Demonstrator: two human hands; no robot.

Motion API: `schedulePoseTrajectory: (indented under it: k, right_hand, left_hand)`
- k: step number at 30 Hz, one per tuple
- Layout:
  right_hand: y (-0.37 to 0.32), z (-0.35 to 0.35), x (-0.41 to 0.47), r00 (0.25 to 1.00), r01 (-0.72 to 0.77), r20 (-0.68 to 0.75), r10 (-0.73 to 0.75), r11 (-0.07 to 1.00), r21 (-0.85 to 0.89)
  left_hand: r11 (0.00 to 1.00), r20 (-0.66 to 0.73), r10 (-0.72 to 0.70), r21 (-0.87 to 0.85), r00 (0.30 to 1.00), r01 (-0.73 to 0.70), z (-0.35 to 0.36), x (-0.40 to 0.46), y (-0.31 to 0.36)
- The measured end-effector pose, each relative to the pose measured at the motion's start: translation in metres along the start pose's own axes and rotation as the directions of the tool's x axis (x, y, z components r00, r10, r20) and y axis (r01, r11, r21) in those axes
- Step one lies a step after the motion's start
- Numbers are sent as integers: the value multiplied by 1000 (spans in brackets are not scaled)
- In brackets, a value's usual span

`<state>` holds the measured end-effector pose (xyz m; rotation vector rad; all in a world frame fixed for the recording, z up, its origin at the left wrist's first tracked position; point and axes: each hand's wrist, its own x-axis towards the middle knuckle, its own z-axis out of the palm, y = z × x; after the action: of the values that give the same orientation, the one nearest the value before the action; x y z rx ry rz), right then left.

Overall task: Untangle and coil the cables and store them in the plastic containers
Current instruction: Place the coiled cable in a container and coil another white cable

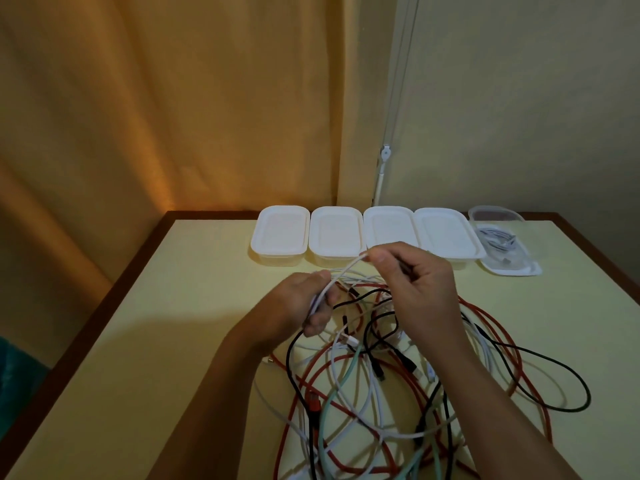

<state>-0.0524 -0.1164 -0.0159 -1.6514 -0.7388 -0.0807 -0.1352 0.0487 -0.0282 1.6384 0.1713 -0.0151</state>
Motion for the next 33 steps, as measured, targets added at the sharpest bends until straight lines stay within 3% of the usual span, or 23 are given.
schedulePoseTrajectory:
  k: [4,7,9,11,15,18,21,23,25,28,31,33]
  right_hand:
    - [10,3,3,996,-66,-59,65,998,-6]
    - [14,8,2,991,-130,13,131,989,-67]
    - [14,11,0,983,-162,77,167,984,-75]
    - [14,12,-1,969,-191,142,200,978,-79]
    - [15,14,-5,929,-201,289,233,970,-136]
    - [16,17,-7,882,-197,398,251,965,-171]
    - [11,20,-10,847,-171,482,224,973,-152]
    - [7,23,-10,846,-120,505,172,984,-135]
    - [5,26,-11,881,-80,456,125,990,-117]
    - [7,23,-10,948,-44,310,76,993,-109]
    - [5,19,-7,979,7,205,8,997,-72]
    - [5,19,-6,987,38,160,-29,998,-52]
  left_hand:
    - [902,411,50,-409,910,135,8,0,9]
    - [726,431,229,-673,873,142,4,1,14]
    - [602,291,323,-798,901,42,0,2,16]
    - [515,35,351,-842,936,-162,-1,1,20]
    - [401,-373,335,-774,865,-490,-2,1,29]
    - [459,-562,308,-619,768,-637,-7,5,25]
    - [611,-656,332,-398,678,-685,-12,12,15]
    - [790,-682,375,-119,628,-602,-12,13,6]
    - [874,-663,434,146,610,-464,-11,14,0]
    - [901,-560,430,317,709,-296,-12,14,-9]
    - [944,-462,263,306,847,-126,-9,12,-8]
    - [952,-307,163,298,938,-68,-6,9,-5]
